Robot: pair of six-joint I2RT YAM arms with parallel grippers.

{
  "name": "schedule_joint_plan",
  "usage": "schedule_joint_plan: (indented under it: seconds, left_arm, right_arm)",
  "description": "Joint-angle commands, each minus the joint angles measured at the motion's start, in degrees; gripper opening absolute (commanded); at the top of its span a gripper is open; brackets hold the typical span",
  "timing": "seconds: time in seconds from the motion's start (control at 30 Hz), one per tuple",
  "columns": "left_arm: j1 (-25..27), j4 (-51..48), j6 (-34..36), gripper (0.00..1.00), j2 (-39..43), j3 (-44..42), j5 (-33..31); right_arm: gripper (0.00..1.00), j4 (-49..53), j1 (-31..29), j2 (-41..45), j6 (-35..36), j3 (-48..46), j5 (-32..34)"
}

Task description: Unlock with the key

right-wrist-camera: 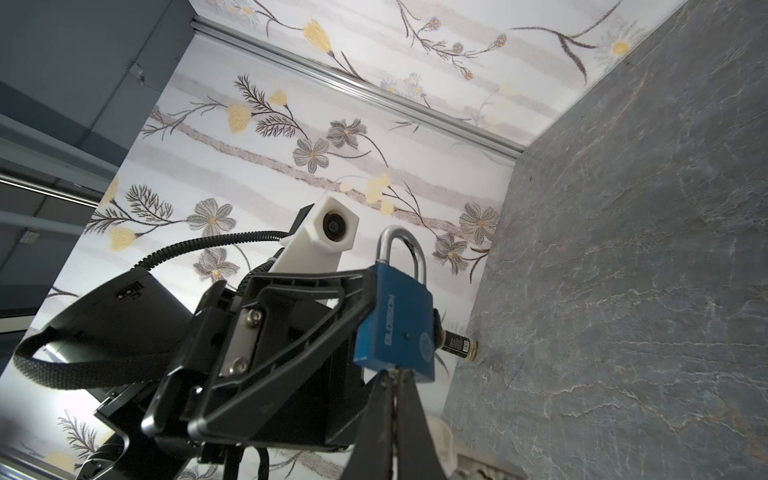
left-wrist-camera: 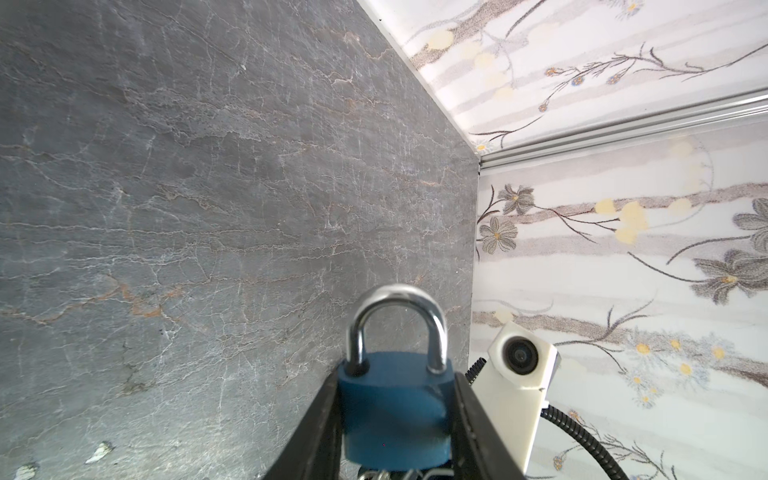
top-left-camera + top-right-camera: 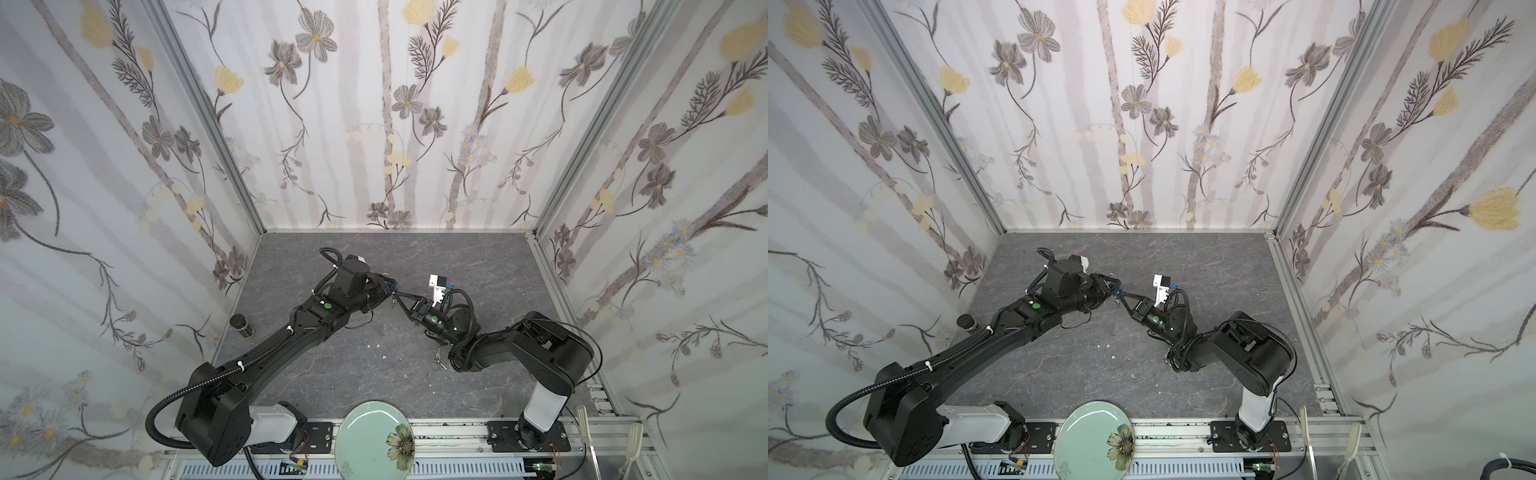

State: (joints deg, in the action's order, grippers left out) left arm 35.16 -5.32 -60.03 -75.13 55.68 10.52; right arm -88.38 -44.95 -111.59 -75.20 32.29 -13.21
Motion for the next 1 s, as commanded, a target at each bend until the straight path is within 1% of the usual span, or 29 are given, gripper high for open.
schedule_joint_plan:
  seconds: [0.0,0.23,0.4,0.57,0.73,0.83,0.97]
  left_arm:
    - [-0.2,4.8,-0.4,0.0,0.6,-0.5,1.6]
    - [-0.1,7.6,-0.6,0.0,1.3,-1.6,1.8]
    - [-0.2,9.5,-0.7,0.0,2.0,-2.4,1.9]
    - [-0.1,10.5,-0.7,0.0,2.4,-2.8,1.9]
    - [-0.3,12.9,-1.0,0.0,2.7,-4.1,1.5]
    - [-0.3,13.2,-1.0,0.0,2.7,-4.3,1.5]
    - [-0.3,9.4,-0.7,0.0,2.7,-2.9,0.9]
  right_arm:
    - [0.0,-6.5,-0.1,-0.6,-2.4,0.3,-3.1]
    - [0.0,-7.9,-0.1,-1.7,-4.5,1.0,-4.0]
    - [0.0,-10.9,0.0,-2.9,-6.3,1.6,-4.7]
    - [0.0,-11.7,0.0,-3.0,-6.9,1.9,-5.1]
    - [0.0,-15.6,0.0,-4.4,-9.4,2.2,-5.4]
    - [0.0,-15.0,0.0,-3.9,-9.1,2.2,-5.6]
    - [0.0,-11.0,0.1,-2.4,-7.0,1.9,-5.3]
